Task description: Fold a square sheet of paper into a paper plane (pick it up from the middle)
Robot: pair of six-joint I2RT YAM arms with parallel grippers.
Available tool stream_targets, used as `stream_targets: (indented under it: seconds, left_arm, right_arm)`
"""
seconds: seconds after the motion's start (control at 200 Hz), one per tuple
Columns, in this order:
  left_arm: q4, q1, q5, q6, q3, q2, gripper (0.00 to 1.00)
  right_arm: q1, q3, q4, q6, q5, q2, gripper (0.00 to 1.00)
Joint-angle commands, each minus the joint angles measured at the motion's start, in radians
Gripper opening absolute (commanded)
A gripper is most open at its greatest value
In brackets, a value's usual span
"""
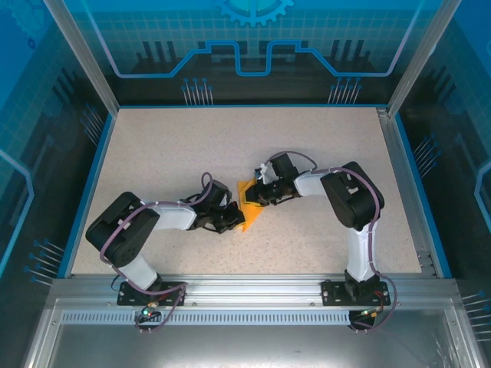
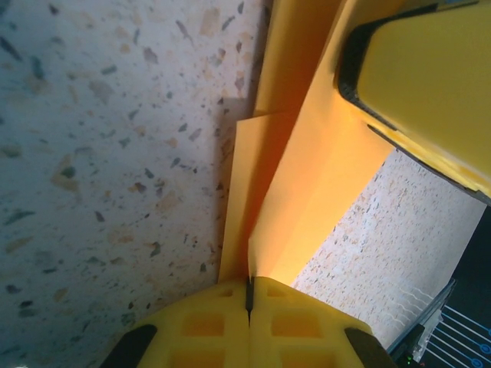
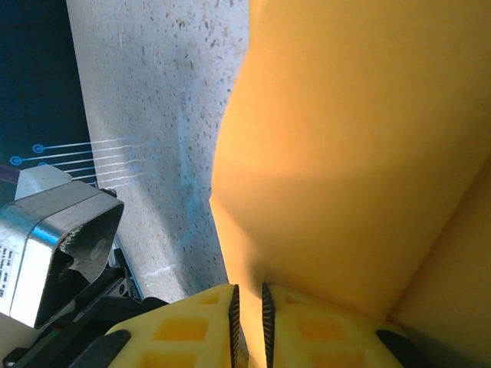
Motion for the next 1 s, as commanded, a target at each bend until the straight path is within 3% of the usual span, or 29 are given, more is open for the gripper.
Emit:
stream_targets:
  seconds: [0.0, 0.235, 0.375, 0.54, 0.995]
  left_arm:
    - [-0.073, 0.006, -0.018, -0.004, -0.027, 0.038, 0.0]
    - [-0.113, 0.005, -0.032, 0.025, -0.01, 0.025, 0.0]
    - [-0.139, 0.005, -0.035, 0.064, -0.001, -0.004, 0.12]
    - [-0.181, 0.006, -0.022, 0.11, 0.015, -0.033, 0.16]
    - [-0.265, 0.001, 0.023, 0.167, 0.059, 0.036, 0.06]
  right_arm:
    - [0.021, 0.031, -0.044, -0.021, -0.023, 0.018, 0.19]
    - [0.029, 0.079, -0.221, -0.068, 0.117, 0.05, 0.15]
    - [0.036, 0.085, -0.279, -0.078, 0.161, 0.082, 0.14]
    - [0.041, 0.074, -0.287, -0.077, 0.182, 0.081, 0.14]
    - [0.044, 0.076, -0.297, -0.074, 0.191, 0.081, 0.14]
